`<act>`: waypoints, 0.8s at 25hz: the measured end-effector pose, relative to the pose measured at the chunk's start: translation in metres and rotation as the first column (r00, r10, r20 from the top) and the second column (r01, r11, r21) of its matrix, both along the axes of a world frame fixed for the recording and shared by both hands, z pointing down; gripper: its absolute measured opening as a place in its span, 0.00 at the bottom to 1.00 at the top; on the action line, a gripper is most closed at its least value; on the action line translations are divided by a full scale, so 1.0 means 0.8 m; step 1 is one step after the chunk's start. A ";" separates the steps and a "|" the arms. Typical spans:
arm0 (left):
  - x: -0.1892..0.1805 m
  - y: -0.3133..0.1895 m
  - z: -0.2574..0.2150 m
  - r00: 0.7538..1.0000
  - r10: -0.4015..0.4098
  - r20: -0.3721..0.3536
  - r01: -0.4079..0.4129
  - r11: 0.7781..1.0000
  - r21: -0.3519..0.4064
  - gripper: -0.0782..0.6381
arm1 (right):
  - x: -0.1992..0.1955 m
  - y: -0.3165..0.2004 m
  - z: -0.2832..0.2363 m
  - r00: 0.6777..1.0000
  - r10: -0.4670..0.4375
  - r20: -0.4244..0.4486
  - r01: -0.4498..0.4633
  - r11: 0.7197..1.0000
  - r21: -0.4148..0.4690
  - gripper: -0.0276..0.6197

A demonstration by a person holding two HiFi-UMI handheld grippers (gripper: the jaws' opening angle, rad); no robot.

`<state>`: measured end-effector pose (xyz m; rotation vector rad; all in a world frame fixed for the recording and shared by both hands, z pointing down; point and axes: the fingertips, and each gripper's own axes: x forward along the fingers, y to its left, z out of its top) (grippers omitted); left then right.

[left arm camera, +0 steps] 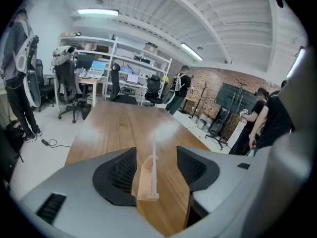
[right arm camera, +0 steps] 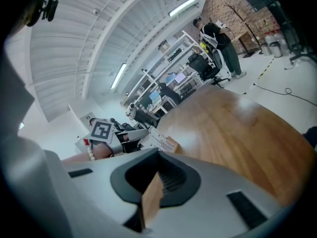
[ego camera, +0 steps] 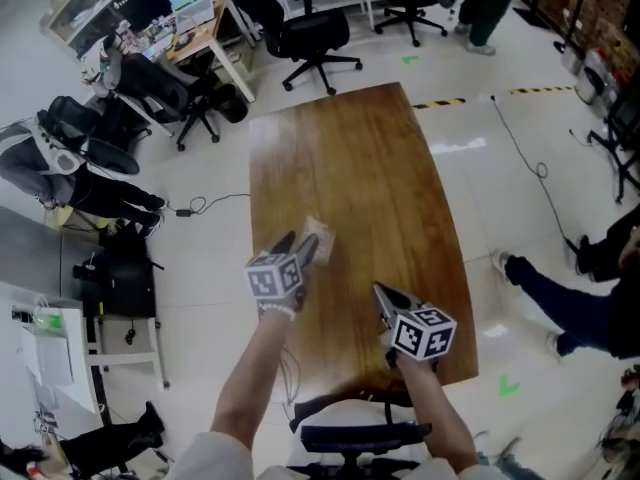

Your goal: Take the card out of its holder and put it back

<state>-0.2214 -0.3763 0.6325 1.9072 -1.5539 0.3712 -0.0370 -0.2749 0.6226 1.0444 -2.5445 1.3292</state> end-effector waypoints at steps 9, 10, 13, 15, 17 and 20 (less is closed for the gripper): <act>-0.037 0.182 -0.089 0.969 -0.180 -0.170 0.205 0.969 0.141 0.39 | -0.023 0.016 -0.024 0.994 -0.112 0.010 0.111 0.993 0.046 0.06; -0.038 0.205 -0.090 0.966 -0.187 -0.178 0.214 0.966 0.146 0.29 | -0.025 0.020 -0.026 0.992 -0.123 0.004 0.123 0.991 0.052 0.06; -0.036 0.269 -0.086 0.959 -0.214 -0.188 0.240 0.962 0.129 0.20 | -0.026 0.037 -0.033 0.990 -0.139 -0.013 0.139 0.988 0.063 0.06; -0.029 0.303 -0.084 0.955 -0.219 -0.201 0.246 0.962 0.119 0.14 | -0.028 0.050 -0.044 0.989 -0.146 -0.028 0.147 0.986 0.077 0.06; -0.013 0.329 -0.083 0.958 -0.200 -0.207 0.228 0.966 0.120 0.11 | -0.029 0.067 -0.050 0.987 -0.153 -0.042 0.157 0.983 0.098 0.06; 0.014 0.360 -0.089 0.966 -0.157 -0.207 0.189 0.971 0.148 0.11 | -0.028 0.102 -0.066 0.988 -0.144 -0.048 0.149 0.980 0.135 0.06</act>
